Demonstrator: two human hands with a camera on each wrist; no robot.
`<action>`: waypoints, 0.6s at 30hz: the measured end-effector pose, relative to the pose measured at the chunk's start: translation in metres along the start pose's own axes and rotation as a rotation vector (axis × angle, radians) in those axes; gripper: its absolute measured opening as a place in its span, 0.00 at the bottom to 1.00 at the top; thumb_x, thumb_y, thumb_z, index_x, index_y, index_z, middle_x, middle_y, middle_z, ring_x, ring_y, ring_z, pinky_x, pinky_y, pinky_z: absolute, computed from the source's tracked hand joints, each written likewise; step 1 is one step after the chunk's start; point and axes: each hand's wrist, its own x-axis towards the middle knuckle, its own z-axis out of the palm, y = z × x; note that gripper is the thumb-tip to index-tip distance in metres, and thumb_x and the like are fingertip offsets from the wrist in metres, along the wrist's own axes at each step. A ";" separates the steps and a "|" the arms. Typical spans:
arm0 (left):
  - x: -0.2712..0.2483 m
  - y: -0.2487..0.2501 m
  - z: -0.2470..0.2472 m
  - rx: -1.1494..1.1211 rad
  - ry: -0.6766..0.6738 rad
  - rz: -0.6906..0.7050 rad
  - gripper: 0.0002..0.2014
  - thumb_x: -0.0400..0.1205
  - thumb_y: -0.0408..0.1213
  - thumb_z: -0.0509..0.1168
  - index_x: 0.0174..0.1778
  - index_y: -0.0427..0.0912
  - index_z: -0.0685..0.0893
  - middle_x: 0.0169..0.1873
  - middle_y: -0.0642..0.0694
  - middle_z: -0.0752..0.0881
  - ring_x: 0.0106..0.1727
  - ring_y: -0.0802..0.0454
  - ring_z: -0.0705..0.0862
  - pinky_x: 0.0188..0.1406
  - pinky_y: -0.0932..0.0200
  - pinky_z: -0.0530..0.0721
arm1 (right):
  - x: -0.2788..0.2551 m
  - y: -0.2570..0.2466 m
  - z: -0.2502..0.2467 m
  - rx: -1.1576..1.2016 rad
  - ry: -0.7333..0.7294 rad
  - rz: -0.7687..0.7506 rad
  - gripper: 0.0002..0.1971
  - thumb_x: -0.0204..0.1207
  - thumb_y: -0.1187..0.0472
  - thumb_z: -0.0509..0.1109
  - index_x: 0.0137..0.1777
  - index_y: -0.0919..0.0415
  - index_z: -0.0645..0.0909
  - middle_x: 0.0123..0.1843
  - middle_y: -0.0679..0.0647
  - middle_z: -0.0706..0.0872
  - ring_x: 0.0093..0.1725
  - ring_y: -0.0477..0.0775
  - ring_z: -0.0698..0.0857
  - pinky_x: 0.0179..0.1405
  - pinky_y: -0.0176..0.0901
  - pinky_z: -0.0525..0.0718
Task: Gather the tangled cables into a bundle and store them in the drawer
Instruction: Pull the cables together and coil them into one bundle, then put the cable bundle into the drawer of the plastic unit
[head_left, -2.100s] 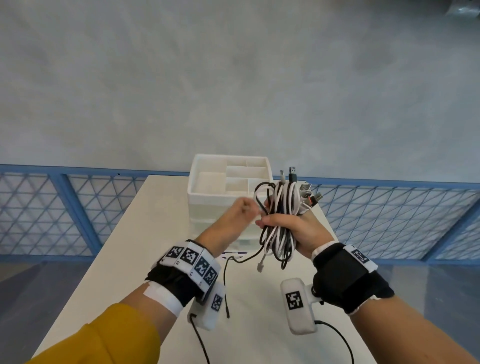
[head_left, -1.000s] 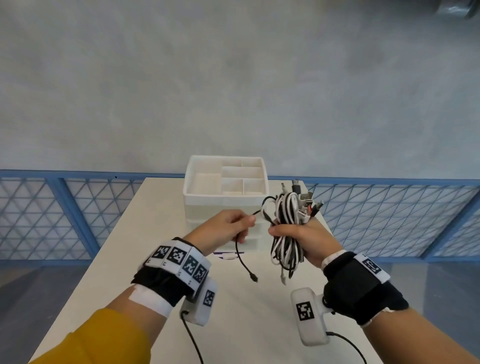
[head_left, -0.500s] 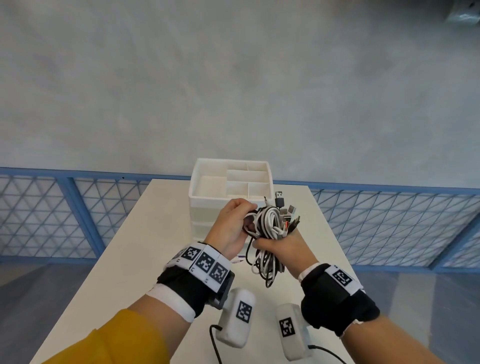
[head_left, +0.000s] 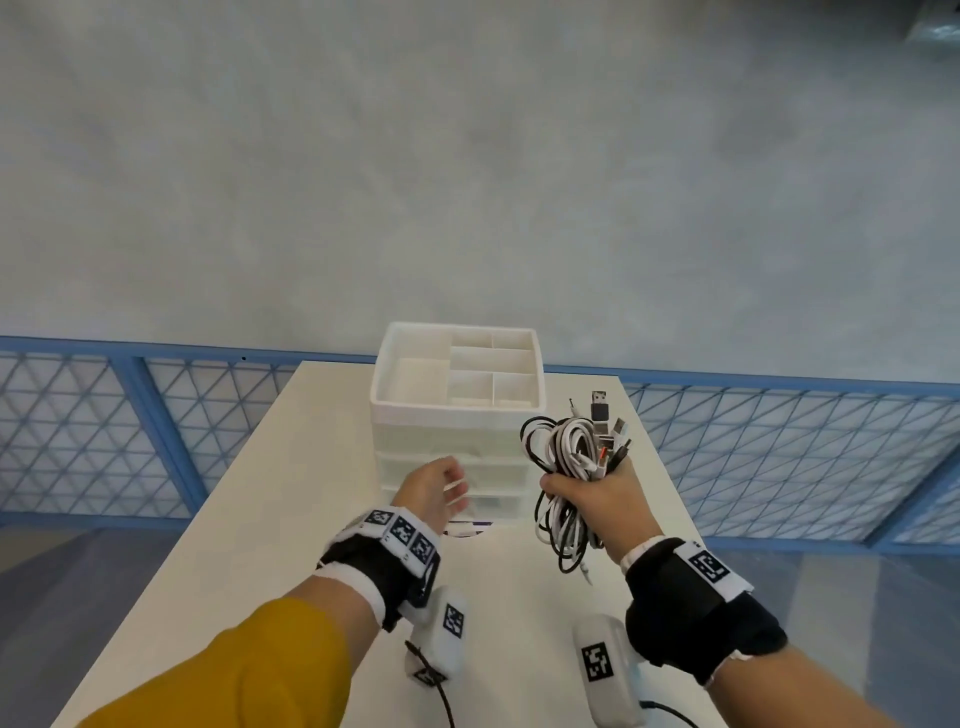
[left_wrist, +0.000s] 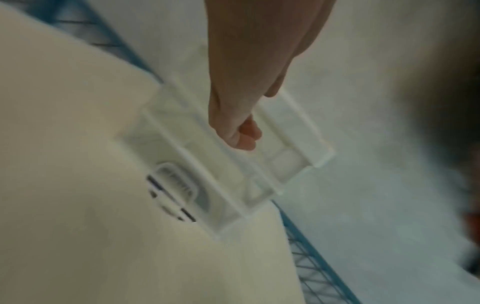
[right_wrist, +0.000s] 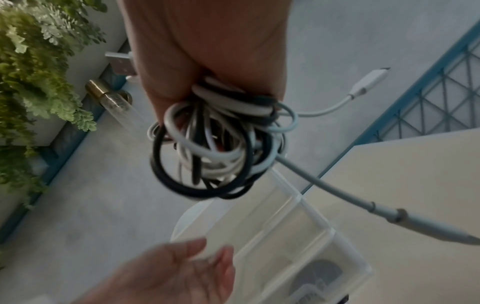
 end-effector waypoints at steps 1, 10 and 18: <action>0.009 0.000 -0.006 -0.030 0.063 -0.024 0.10 0.81 0.28 0.57 0.33 0.39 0.74 0.32 0.43 0.75 0.33 0.48 0.75 0.34 0.57 0.74 | 0.003 0.002 -0.003 -0.017 0.003 0.014 0.18 0.61 0.75 0.76 0.52 0.74 0.79 0.39 0.61 0.85 0.34 0.53 0.84 0.29 0.36 0.85; 0.053 0.005 -0.002 -0.156 0.066 -0.093 0.07 0.77 0.23 0.58 0.34 0.36 0.74 0.33 0.43 0.75 0.33 0.50 0.76 0.31 0.56 0.75 | 0.010 -0.003 -0.008 -0.122 -0.150 -0.047 0.14 0.63 0.77 0.75 0.48 0.66 0.81 0.37 0.52 0.85 0.30 0.35 0.83 0.30 0.23 0.80; 0.030 -0.018 -0.015 -0.136 0.066 -0.135 0.10 0.76 0.23 0.55 0.43 0.39 0.79 0.27 0.46 0.73 0.28 0.52 0.72 0.28 0.61 0.75 | 0.023 -0.041 0.001 -0.383 -0.413 -0.252 0.17 0.62 0.73 0.76 0.38 0.48 0.81 0.36 0.46 0.86 0.38 0.43 0.85 0.45 0.38 0.84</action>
